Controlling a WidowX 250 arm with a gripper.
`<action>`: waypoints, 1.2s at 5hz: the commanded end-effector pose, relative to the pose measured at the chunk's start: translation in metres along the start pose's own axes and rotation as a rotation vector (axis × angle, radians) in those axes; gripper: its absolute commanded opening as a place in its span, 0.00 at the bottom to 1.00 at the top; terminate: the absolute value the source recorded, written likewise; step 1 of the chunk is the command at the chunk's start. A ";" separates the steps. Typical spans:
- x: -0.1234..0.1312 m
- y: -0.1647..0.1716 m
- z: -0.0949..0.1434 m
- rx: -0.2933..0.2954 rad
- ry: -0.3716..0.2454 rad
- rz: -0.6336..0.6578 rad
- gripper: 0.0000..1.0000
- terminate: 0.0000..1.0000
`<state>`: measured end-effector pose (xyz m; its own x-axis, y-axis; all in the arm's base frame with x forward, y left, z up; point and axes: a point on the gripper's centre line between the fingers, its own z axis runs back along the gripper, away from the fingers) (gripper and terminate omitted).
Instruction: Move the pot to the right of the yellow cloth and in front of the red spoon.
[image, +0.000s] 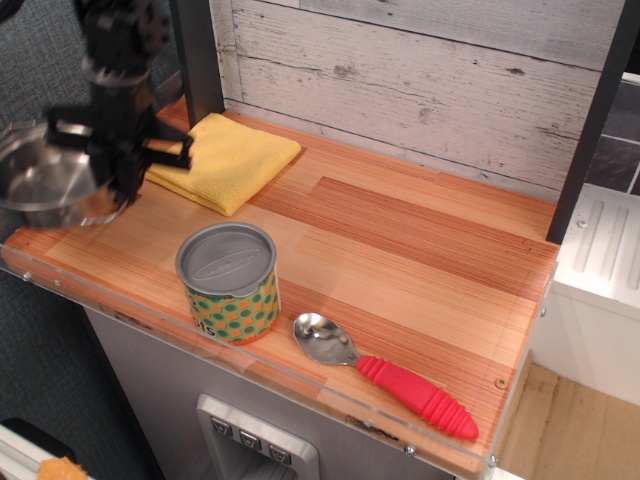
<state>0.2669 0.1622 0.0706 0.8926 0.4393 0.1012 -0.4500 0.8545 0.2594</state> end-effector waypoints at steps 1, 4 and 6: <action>0.001 -0.028 0.057 0.002 -0.040 0.084 0.00 0.00; 0.000 -0.106 0.089 -0.065 0.015 0.345 0.00 0.00; 0.009 -0.172 0.092 -0.145 0.041 0.461 0.00 0.00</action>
<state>0.3512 -0.0077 0.0921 0.6006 0.7932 0.1002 -0.7993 0.5925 0.1001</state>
